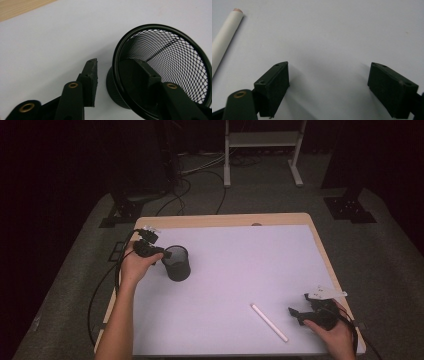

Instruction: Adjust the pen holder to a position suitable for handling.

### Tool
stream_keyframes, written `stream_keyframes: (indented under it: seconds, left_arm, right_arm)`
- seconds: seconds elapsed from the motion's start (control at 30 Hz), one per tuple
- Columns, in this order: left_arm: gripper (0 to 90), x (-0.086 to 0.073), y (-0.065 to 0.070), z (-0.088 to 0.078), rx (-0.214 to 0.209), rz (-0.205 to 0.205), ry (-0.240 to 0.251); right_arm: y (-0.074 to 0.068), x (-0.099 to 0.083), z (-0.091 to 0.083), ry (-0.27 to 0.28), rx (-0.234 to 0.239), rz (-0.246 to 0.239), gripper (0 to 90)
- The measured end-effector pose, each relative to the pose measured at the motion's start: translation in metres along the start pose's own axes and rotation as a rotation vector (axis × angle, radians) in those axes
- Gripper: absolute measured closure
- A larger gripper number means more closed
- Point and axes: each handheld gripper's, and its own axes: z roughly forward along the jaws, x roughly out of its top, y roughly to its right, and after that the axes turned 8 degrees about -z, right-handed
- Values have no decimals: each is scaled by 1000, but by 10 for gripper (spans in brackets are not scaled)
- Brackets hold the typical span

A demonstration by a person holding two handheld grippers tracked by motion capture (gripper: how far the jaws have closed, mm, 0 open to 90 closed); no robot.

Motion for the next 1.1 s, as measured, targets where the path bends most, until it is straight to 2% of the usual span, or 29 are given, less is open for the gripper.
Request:
stream_keyframes:
  seconds: [0.1,0.43,0.63,0.73,0.83,0.93,1.1]
  left_arm:
    - [601,0,-1,1,9,1,-2]
    - [735,1,3,2,0,7,-19]
    - [767,3,6,2,18,11,-35]
    - [812,5,9,3,23,19,-44]
    - [816,8,11,4,39,37,-58]
    - [817,9,12,4,46,28,-65]
    - [824,10,13,2,23,26,-74]
  right_arm:
    - [0,0,0,0,0,0,162]
    - [0,0,0,0,0,0,162]
    - [0,0,0,0,0,0,162]
    - [0,0,0,0,0,-1,162]
    - [0,0,0,0,0,0,162]
    - [0,0,0,0,0,-1,162]
    - [0,0,0,0,0,0,162]
